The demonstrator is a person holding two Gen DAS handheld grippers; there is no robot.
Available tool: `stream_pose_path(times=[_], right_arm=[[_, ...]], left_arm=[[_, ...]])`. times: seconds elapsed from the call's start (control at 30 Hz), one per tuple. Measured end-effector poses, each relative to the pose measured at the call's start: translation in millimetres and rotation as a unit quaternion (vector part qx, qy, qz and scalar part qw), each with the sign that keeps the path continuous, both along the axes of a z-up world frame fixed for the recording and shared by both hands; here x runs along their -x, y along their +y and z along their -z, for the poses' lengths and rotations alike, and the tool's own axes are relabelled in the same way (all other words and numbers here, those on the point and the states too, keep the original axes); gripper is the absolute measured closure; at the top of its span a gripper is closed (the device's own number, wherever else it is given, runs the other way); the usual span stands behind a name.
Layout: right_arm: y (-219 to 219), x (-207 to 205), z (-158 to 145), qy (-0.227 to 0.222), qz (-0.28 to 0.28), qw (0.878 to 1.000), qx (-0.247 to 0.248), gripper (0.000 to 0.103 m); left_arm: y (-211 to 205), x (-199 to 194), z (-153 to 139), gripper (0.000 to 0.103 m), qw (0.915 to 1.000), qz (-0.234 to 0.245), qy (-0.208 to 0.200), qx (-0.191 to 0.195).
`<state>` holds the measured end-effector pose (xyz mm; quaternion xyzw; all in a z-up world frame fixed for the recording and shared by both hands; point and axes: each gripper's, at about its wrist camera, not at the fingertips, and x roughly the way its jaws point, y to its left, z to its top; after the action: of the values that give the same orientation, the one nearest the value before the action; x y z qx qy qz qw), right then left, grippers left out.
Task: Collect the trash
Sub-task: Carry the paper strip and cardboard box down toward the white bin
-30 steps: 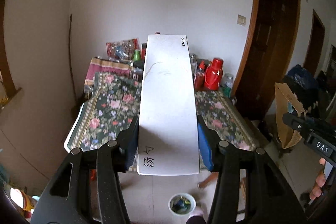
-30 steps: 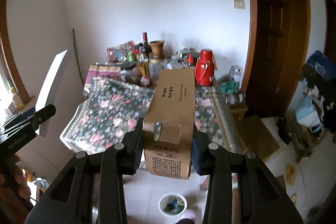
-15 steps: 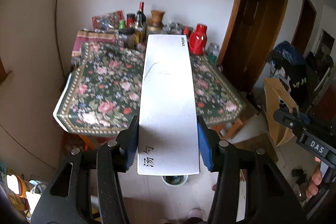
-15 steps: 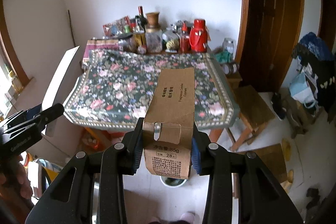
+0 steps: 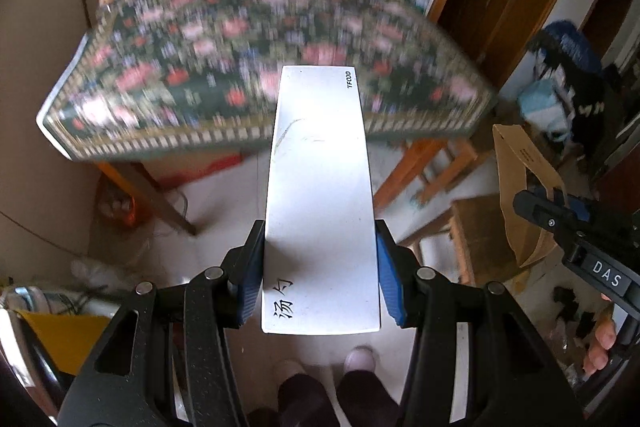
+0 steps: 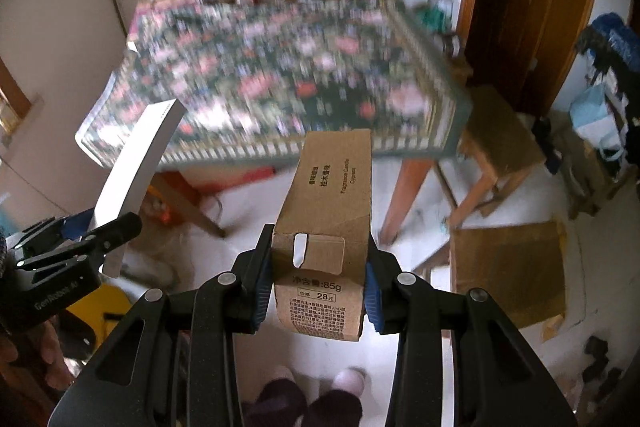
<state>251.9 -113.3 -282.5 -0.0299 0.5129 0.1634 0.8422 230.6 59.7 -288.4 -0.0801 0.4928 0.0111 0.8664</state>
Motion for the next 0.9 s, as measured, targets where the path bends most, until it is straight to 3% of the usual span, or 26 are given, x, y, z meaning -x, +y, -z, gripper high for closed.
stream_pose_path(times=[0.33, 0.57, 0.83, 0.9], right_arm=[[5.2, -22.4, 142.9, 0.096, -0.023, 0.995, 0.012, 0.068], [31.8, -45.9, 233.7, 0.119, -0.052, 0.991, 0.010, 0.068], [45.0, -69.1, 293.7, 0.130, -0.062, 0.989, -0.032, 0.067], [46.1, -74.4, 305.3, 0.135, -0.055, 0.989, -0.033, 0.062]], left_arm=[[0.5, -8.3, 155.9, 0.053, 0.9934, -0.014, 0.114, 0.004], [13.7, -14.4, 248.1, 0.053, 0.9869, -0.034, 0.158, 0.010], [20.2, -33.7, 320.1, 0.053, 0.9845, -0.035, 0.172, 0.010], [22.0, -39.8, 336.8, 0.053, 0.9836, -0.034, 0.177, 0.016]])
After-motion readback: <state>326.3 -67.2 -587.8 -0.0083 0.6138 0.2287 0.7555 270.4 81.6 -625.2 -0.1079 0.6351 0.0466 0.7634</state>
